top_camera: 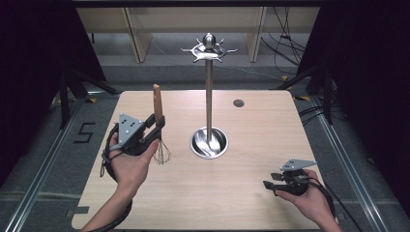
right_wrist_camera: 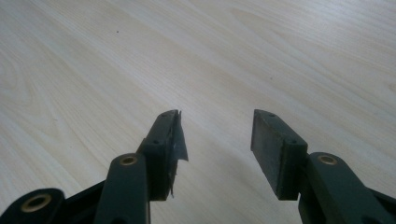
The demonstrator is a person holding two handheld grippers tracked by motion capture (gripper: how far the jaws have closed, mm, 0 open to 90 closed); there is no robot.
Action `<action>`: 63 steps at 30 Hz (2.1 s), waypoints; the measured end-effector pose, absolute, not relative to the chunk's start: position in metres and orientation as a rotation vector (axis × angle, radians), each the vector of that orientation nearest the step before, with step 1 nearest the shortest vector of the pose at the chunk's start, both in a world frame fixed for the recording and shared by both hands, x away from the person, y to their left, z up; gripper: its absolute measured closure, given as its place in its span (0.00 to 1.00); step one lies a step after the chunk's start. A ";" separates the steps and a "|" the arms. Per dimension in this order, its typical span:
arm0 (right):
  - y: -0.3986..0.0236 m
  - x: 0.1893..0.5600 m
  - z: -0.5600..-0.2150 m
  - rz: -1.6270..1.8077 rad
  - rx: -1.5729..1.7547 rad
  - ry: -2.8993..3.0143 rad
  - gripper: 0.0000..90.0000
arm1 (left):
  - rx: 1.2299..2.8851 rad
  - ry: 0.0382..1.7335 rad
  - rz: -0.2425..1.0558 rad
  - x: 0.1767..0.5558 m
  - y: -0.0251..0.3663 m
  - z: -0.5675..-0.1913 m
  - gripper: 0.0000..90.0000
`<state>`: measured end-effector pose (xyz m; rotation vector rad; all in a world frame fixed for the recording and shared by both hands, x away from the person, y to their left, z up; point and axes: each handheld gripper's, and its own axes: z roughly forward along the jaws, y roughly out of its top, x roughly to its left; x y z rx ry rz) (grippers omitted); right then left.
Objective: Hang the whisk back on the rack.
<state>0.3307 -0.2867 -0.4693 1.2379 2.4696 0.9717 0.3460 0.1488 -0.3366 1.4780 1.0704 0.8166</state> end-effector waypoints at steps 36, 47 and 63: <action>-0.285 0.330 -0.469 0.975 1.261 2.472 0.58 | 1.465 1.008 0.843 0.348 0.128 -0.317 0.76; -0.286 0.331 -0.469 0.977 1.251 2.469 0.58 | 1.464 0.997 0.846 0.350 0.124 -0.311 0.76; -0.286 0.331 -0.470 0.997 1.252 2.466 0.58 | 1.468 0.977 0.847 0.354 0.116 -0.305 0.76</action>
